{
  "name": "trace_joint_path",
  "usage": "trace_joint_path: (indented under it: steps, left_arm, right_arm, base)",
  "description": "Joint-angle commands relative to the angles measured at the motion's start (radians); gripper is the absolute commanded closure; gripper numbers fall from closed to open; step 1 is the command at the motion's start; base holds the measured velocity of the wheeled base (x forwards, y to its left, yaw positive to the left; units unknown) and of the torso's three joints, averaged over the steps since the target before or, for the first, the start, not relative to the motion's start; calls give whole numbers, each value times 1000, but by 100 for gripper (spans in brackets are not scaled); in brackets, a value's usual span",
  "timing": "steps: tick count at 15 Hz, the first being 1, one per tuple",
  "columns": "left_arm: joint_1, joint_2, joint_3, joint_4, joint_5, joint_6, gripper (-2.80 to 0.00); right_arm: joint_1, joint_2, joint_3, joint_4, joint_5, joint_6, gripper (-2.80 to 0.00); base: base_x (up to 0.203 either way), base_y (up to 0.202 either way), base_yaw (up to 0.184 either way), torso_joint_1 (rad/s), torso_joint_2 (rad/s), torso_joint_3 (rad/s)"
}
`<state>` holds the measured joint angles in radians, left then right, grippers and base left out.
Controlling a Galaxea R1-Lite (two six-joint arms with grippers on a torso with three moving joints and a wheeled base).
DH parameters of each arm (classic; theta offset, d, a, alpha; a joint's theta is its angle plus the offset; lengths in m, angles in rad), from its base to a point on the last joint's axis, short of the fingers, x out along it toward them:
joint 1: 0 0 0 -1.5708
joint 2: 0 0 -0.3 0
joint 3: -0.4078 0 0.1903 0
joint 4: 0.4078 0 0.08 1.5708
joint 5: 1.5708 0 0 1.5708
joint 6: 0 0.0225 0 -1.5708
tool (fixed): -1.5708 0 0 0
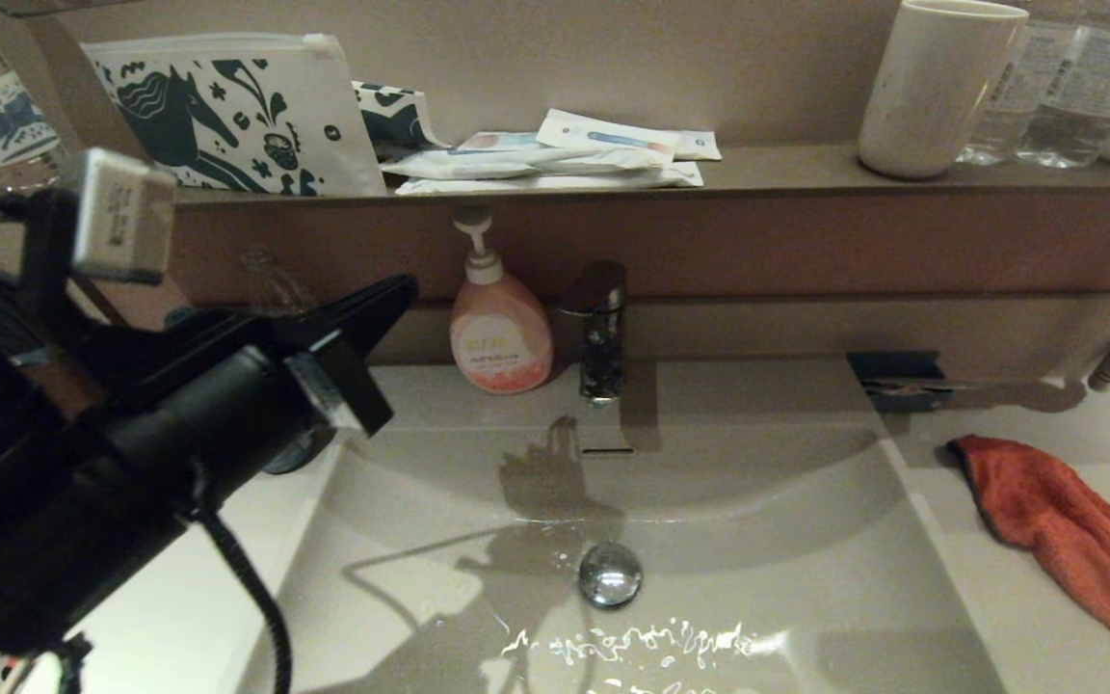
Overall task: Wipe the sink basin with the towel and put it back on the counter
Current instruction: Pick up the cloth
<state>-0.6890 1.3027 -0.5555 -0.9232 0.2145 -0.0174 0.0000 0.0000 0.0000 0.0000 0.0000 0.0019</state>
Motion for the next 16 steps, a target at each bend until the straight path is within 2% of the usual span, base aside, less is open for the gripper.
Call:
trace_joint_path:
  steps: [1,4,6,9,12,14,16]
  left_arm:
    - [28,-176,135,-7,1,-6,0]
    - [90,-327,260,-3,2,-10,0]
    - [159,-424,324,0,-6,-7,0]
    - [293,-462,337,1,-33,1,0]
    - [457,-516,389,1,-36,61,0]
    - [561,-611,434,10,-38,88,0]
    - [620,-734,453,73,-41,102,0]
  right_arm:
    - [0,0,0,0,0,1,0]
    - [0,0,0,0,0,1,0]
    - [0,0,0,0,0,0,0]
    - [0,0,0,0,0,0,0]
    - [0,0,0,0,0,0,0]
    - [0,0,0,0,0,0,0]
    - [0,0,0,0,0,1,0]
  base:
    - [0,0,0,0,0,0]
    - [0,0,0,0,0,0]
    - [0,0,0,0,0,0]
    - [0,0,0,0,0,0]
    - [0,0,0,0,0,0]
    - [0,0,0,0,0,0]
    - [0,0,0,0,0,0]
